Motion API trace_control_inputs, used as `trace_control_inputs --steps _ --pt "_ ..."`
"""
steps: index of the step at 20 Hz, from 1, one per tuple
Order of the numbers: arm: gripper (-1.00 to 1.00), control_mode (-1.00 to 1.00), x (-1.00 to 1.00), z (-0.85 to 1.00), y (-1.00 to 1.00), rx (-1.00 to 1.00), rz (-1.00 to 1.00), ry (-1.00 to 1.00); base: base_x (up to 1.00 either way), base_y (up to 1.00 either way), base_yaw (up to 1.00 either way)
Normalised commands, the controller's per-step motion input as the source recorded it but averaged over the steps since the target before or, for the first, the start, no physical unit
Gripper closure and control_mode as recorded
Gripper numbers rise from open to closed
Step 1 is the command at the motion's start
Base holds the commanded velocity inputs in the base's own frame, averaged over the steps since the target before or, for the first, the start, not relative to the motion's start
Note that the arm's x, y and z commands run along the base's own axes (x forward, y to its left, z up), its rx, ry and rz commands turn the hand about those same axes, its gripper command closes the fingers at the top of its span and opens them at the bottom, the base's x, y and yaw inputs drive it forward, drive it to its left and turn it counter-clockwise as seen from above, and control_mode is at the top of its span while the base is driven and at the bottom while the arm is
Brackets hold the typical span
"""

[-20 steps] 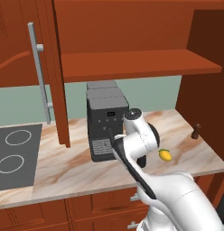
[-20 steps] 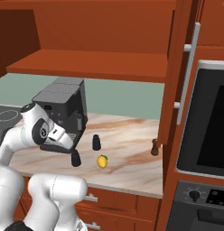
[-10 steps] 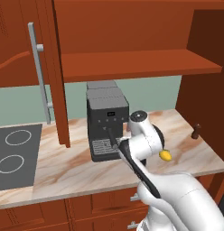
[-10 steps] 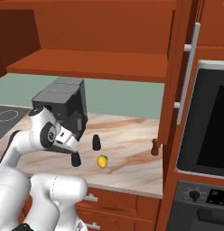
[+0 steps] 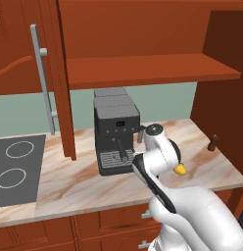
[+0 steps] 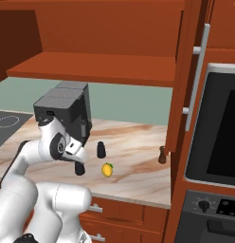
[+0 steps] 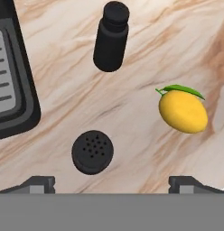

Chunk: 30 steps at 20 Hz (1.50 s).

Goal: There are various items on the counter. Only move the condiments/shakers into the cabinet.

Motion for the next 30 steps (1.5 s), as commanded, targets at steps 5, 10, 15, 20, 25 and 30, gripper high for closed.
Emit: trace_control_inputs --steps 5,10,15,20,25,30 --pt "-1.00 -1.00 0.34 -0.18 0.00 0.00 0.00 0.09 0.00 0.00 0.00" --pt "-1.00 -1.00 0.29 -0.29 0.00 0.00 0.00 0.15 0.00 0.00 0.00" --pt "-1.00 -1.00 0.03 -0.28 0.02 0.00 0.00 0.10 0.00 0.00 0.00" --pt "1.00 -1.00 -0.19 -0.20 0.03 0.00 0.00 0.04 0.00 0.00 0.00" --pt "1.00 -1.00 -0.32 0.02 0.00 0.04 0.00 -0.01 0.00 0.00 0.00" --pt "1.00 -1.00 -0.38 0.81 -0.02 0.18 0.04 -0.27 0.00 0.00 0.00"
